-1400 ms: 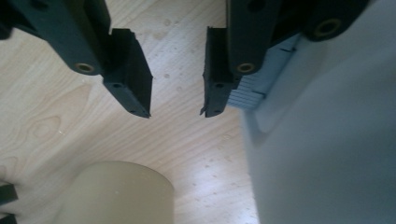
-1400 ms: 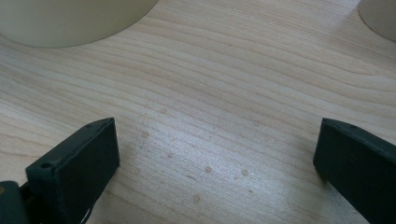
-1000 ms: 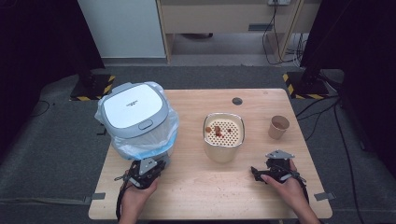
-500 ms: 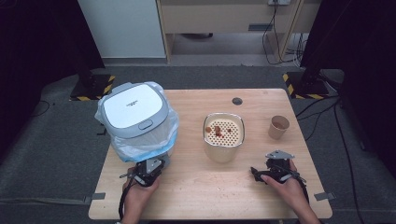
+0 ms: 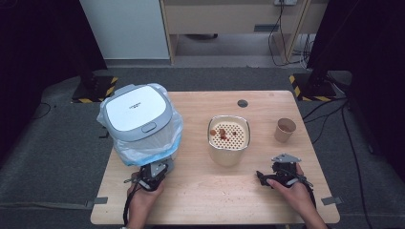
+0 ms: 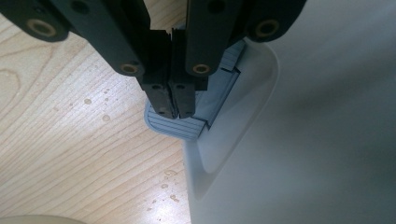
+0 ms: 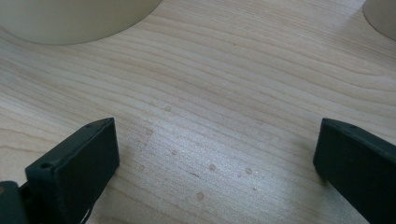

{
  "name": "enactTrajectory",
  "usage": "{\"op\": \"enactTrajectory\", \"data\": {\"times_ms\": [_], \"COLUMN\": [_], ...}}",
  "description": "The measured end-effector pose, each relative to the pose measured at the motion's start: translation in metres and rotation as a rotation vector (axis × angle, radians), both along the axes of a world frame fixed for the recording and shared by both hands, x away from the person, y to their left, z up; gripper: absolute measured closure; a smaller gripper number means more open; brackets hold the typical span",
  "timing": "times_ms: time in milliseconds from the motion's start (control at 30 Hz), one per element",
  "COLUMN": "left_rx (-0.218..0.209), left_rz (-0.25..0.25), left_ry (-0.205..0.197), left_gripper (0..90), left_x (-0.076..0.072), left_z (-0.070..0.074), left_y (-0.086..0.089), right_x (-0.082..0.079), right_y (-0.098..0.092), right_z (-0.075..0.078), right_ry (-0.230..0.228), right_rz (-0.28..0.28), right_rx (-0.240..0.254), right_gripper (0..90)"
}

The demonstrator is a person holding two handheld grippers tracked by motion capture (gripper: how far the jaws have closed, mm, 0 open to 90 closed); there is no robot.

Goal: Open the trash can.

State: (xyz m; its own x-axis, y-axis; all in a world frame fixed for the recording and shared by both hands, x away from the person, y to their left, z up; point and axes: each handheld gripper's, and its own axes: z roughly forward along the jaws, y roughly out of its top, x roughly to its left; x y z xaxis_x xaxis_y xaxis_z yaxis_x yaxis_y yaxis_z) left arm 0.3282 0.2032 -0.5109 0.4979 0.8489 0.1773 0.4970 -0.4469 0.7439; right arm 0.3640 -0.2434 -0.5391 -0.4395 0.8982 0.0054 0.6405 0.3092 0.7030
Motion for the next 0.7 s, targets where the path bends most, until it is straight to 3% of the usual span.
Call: {"op": "enactTrajectory", "data": {"times_ms": [700], "left_rx": [0.001], "left_rz": [0.003], "left_ry": [0.034], "left_gripper": [88.0], "left_x": [0.0035], "left_z": [-0.0093], "left_y": [0.0004], "right_x": [0.0001], "right_y": [0.0003], "right_z": [0.0001], "right_ry": [0.000], "right_rz": [-0.003], "right_rx": [0.000], "right_gripper": [0.7]}}
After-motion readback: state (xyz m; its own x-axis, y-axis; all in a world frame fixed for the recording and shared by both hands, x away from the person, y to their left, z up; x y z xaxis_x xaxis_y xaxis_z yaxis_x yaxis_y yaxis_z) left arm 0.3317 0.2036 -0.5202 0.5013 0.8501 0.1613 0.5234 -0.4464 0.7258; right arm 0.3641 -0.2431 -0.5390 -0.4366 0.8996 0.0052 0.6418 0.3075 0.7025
